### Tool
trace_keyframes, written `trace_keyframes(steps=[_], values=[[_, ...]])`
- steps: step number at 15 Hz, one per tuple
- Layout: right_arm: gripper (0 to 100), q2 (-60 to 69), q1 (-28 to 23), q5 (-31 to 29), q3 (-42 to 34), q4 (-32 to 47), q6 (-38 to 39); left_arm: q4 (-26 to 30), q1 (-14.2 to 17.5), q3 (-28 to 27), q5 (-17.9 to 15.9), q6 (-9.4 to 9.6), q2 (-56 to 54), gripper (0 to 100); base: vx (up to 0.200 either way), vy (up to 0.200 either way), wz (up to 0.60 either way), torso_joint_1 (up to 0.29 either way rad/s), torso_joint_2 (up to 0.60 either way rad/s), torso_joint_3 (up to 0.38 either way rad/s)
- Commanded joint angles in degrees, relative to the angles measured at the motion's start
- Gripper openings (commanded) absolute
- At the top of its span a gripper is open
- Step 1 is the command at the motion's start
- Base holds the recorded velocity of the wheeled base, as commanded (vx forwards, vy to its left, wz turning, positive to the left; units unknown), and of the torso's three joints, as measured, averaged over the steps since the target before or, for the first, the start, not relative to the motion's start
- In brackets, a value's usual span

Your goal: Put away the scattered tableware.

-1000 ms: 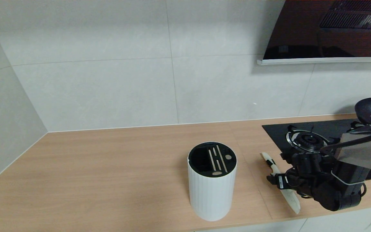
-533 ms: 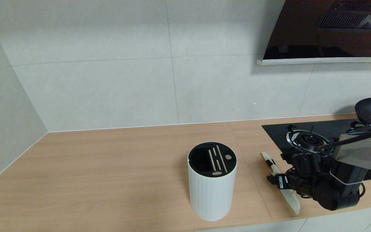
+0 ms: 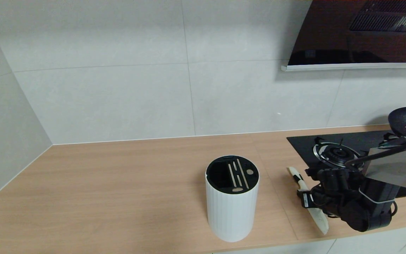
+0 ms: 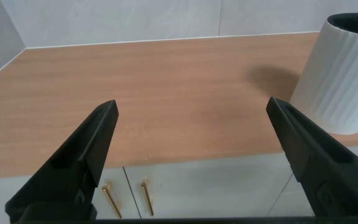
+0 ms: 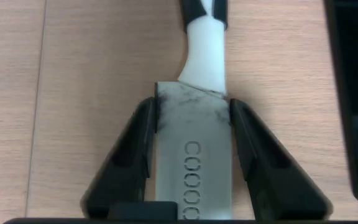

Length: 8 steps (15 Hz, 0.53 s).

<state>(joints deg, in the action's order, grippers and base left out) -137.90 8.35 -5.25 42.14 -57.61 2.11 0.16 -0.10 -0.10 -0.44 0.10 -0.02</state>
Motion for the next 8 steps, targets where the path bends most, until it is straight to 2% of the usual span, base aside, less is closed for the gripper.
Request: trace_keyframes(steps=[1, 5, 8], values=[[0, 0.0, 0.0, -0.02, -0.13, 0.22, 0.09, 0.02, 0.01, 0.01, 0.0, -0.01, 0.02, 100, 0.0, 0.0, 0.0, 0.0, 0.0, 0.0], [0, 1.93, 0.09, -0.28, -1.19, 0.22, 0.09, 0.02, 0.01, 0.01, 0.0, -0.01, 0.02, 100, 0.0, 0.0, 0.0, 0.0, 0.0, 0.0], [0, 9.58, 0.0, -0.37, -4.61, 0.84, 0.0, 0.02, 0.01, 0.01, 0.0, -0.01, 0.02, 100, 0.0, 0.0, 0.0, 0.0, 0.0, 0.0]])
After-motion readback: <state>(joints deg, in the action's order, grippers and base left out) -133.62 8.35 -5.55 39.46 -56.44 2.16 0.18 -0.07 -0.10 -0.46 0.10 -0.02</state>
